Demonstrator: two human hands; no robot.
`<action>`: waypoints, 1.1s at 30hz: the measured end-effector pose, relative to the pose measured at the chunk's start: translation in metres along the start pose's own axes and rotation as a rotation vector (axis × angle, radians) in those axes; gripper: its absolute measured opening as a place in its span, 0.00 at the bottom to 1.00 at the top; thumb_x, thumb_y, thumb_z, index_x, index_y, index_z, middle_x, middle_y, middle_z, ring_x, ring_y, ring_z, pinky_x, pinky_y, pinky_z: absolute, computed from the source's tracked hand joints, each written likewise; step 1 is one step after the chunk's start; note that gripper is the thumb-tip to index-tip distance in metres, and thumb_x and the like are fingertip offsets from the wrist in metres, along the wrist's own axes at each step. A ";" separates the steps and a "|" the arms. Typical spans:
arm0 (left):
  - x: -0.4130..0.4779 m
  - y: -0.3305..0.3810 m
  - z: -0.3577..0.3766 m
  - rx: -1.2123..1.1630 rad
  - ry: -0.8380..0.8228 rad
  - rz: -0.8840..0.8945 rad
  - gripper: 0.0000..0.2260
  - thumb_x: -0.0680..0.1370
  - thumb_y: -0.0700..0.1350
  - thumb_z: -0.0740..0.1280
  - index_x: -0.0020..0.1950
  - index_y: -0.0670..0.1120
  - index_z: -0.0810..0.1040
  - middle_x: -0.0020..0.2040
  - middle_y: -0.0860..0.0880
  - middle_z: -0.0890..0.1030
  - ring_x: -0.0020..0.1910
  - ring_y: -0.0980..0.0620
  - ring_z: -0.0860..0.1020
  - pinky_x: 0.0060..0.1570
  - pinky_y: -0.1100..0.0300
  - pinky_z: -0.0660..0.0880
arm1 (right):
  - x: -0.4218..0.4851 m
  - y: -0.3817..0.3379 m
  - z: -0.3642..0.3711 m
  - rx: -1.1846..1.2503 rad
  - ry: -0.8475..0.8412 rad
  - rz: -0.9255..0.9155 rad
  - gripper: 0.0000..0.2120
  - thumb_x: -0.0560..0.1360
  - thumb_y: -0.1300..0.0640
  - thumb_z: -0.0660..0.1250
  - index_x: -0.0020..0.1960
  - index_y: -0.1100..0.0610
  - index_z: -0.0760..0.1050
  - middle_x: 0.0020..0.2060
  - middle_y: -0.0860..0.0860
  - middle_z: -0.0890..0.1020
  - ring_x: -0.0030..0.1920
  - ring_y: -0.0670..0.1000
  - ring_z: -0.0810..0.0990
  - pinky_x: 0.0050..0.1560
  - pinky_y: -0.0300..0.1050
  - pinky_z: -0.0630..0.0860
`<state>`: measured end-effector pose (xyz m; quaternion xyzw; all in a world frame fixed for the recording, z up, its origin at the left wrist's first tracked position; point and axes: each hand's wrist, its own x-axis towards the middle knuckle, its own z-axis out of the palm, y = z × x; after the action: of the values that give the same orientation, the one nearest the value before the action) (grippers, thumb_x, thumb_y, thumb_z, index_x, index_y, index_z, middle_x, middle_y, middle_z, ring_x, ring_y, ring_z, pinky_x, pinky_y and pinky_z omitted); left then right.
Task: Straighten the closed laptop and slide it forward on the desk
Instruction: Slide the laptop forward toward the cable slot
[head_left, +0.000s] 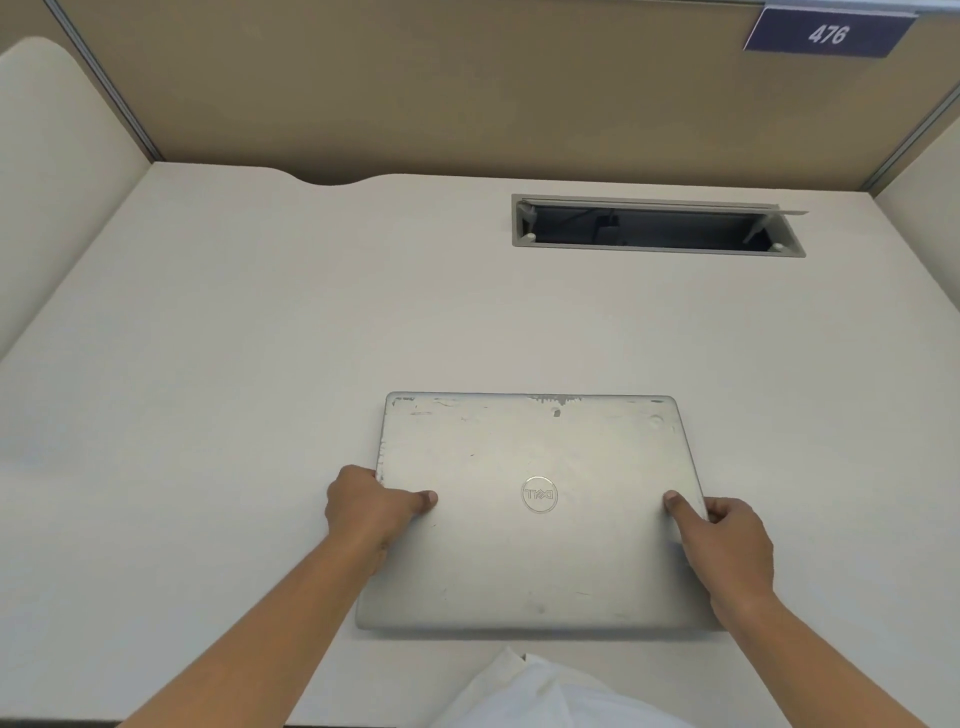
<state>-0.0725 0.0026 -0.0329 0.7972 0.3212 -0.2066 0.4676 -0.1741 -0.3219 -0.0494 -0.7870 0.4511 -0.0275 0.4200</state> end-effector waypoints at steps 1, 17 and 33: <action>-0.001 0.000 0.000 0.021 0.014 0.012 0.26 0.56 0.46 0.85 0.46 0.41 0.77 0.50 0.42 0.82 0.49 0.40 0.81 0.44 0.52 0.79 | 0.001 0.000 0.001 -0.020 0.006 0.005 0.16 0.72 0.44 0.70 0.43 0.58 0.78 0.34 0.51 0.79 0.37 0.53 0.77 0.34 0.47 0.69; -0.012 -0.013 0.000 0.321 0.110 0.270 0.34 0.64 0.60 0.78 0.61 0.40 0.75 0.56 0.43 0.76 0.56 0.40 0.77 0.54 0.46 0.77 | 0.004 0.001 -0.002 -0.390 0.067 -0.297 0.18 0.74 0.40 0.64 0.41 0.56 0.68 0.38 0.51 0.74 0.37 0.55 0.75 0.35 0.50 0.71; -0.029 -0.037 0.005 0.290 0.203 0.325 0.38 0.65 0.68 0.73 0.64 0.42 0.76 0.57 0.45 0.76 0.59 0.42 0.75 0.57 0.49 0.75 | 0.007 0.006 -0.001 -0.371 0.044 -0.271 0.18 0.74 0.42 0.65 0.47 0.58 0.70 0.40 0.51 0.76 0.40 0.58 0.76 0.38 0.51 0.70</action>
<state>-0.1193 0.0018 -0.0395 0.9139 0.2010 -0.0912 0.3406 -0.1747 -0.3289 -0.0555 -0.9033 0.3479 -0.0175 0.2505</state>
